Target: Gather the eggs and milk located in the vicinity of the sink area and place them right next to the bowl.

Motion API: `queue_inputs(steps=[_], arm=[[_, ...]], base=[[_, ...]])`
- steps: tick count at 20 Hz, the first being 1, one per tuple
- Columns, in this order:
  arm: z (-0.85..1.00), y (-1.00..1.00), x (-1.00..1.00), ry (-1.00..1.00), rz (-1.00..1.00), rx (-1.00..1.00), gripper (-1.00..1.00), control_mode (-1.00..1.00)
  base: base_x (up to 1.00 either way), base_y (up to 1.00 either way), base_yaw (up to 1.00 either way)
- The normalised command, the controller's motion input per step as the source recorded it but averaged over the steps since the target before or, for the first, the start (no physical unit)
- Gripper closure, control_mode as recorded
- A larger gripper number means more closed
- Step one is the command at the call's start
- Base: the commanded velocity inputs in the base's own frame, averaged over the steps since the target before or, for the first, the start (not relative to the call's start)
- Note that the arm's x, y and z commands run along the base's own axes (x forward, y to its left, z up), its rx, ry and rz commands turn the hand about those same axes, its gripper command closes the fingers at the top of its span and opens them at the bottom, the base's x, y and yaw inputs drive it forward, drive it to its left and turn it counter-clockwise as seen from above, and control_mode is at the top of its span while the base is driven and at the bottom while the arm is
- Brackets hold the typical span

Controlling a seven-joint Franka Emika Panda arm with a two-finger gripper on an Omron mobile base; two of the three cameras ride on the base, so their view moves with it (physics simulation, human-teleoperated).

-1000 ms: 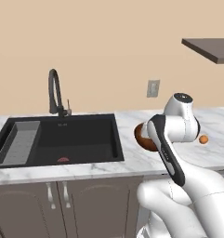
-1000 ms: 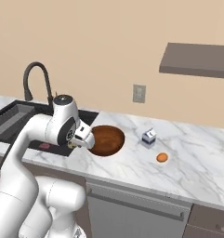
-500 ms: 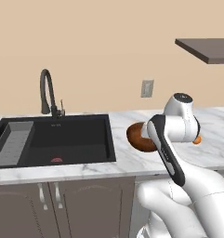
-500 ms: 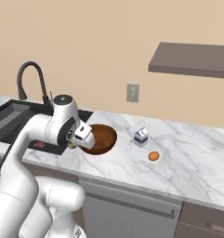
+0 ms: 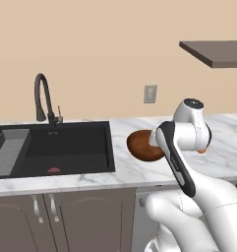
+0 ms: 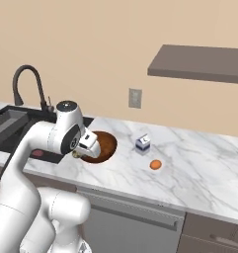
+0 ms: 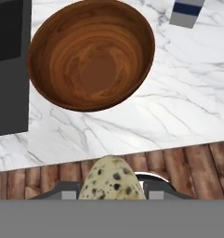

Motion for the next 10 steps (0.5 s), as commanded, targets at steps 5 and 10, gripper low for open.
queue_inputs(steps=[5, 10], arm=[[0.00, 0.00, 0.00, 0.00, 0.00, 0.00, 1.00, 1.00], [0.00, 0.00, 0.00, 0.00, 0.00, 0.00, 1.00, 1.00]], base=[[0.26, -0.30, 0.00], [0.27, -0.29, 0.00]])
